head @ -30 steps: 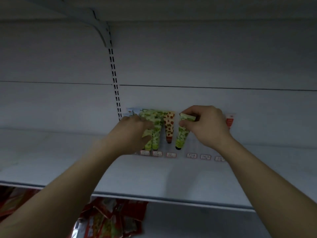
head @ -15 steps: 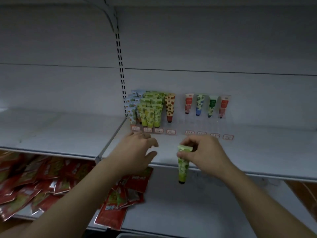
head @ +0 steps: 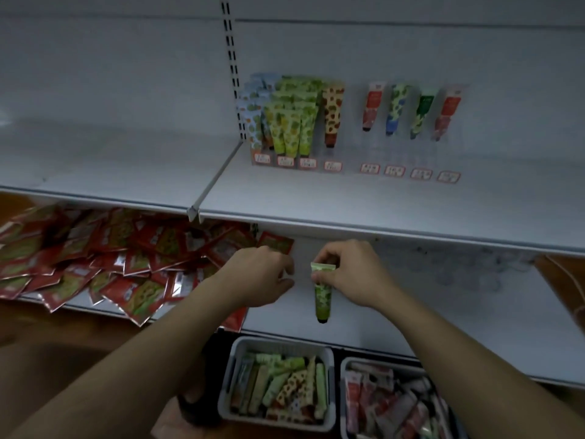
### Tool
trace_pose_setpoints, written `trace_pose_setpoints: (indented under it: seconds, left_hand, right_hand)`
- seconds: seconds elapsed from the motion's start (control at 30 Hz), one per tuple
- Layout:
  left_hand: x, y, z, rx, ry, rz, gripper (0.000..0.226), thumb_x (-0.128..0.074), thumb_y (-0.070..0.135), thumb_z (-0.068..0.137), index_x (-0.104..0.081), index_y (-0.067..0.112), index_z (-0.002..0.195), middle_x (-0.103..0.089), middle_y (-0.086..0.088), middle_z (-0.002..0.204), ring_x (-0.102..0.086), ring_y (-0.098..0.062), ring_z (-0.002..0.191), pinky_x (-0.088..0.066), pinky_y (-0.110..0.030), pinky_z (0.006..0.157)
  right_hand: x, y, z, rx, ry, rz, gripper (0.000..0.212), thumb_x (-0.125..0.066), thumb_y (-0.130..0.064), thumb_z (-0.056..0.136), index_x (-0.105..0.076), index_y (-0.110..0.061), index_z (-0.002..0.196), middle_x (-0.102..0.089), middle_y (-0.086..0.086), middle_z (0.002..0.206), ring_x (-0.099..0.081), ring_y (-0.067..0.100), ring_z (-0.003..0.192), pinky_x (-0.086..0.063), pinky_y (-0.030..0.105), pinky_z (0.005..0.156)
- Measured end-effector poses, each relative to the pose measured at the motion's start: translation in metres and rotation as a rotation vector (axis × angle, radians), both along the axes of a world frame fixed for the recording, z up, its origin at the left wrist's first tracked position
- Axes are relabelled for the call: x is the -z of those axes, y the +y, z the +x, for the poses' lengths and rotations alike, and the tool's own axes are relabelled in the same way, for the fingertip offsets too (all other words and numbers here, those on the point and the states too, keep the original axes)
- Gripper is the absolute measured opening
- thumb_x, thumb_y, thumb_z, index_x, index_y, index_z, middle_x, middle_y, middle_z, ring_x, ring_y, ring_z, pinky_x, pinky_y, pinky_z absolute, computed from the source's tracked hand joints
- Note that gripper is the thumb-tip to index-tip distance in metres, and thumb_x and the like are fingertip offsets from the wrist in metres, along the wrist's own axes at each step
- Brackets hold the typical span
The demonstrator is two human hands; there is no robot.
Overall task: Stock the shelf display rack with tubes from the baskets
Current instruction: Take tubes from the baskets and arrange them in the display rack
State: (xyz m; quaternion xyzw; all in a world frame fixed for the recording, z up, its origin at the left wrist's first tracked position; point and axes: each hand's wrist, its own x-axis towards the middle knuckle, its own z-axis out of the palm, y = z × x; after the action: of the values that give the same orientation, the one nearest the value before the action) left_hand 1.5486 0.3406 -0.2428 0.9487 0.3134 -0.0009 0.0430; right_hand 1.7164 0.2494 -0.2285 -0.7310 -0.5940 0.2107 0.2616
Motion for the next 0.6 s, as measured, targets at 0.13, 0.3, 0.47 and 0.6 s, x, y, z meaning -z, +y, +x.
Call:
trace_pose_setpoints:
  seconds: [0.13,0.3,0.47,0.6]
  left_hand:
    - [0.028,0.006,-0.002,-0.047,0.036,-0.115,0.029,-0.053,0.048,0.09,-0.063,0.033,0.113,-0.068,0.006,0.107,-0.062,-0.018,0.099,-0.052,-0.034,0.08]
    - [0.079,0.001,-0.006,-0.124,0.115,-0.288,0.029,-0.056,0.046,0.091,-0.063,0.03,0.114,-0.066,0.003,0.11,-0.061,-0.02,0.1,-0.051,-0.035,0.083]
    - [0.143,-0.004,-0.027,-0.24,0.218,-0.47,0.025,-0.059,0.039,0.089,-0.068,0.025,0.107,-0.066,-0.001,0.111,-0.061,-0.022,0.102,-0.05,-0.032,0.084]
    - [0.183,-0.008,-0.031,-0.247,0.328,-0.58,0.025,-0.056,0.037,0.091,-0.065,0.022,0.108,-0.063,-0.002,0.117,-0.058,-0.021,0.105,-0.047,-0.032,0.085]
  right_hand:
    - [0.027,0.009,-0.01,-0.039,0.015,-0.071,0.011,-0.078,-0.029,0.078,-0.068,-0.025,0.075,-0.062,-0.014,0.073,-0.056,0.004,0.072,-0.049,0.029,0.068]
    - [0.075,0.013,-0.014,-0.055,0.059,-0.198,0.012,-0.075,-0.029,0.081,-0.068,-0.02,0.084,-0.068,-0.003,0.084,-0.062,0.014,0.077,-0.053,0.034,0.073]
    - [0.136,0.008,-0.014,-0.039,0.136,-0.285,0.005,-0.072,-0.018,0.083,-0.073,-0.013,0.084,-0.067,-0.002,0.085,-0.063,0.015,0.081,-0.054,0.035,0.079]
    - [0.183,0.001,-0.015,0.016,0.166,-0.384,0.007,-0.068,-0.015,0.086,-0.073,-0.012,0.09,-0.07,0.003,0.095,-0.063,0.016,0.084,-0.055,0.034,0.081]
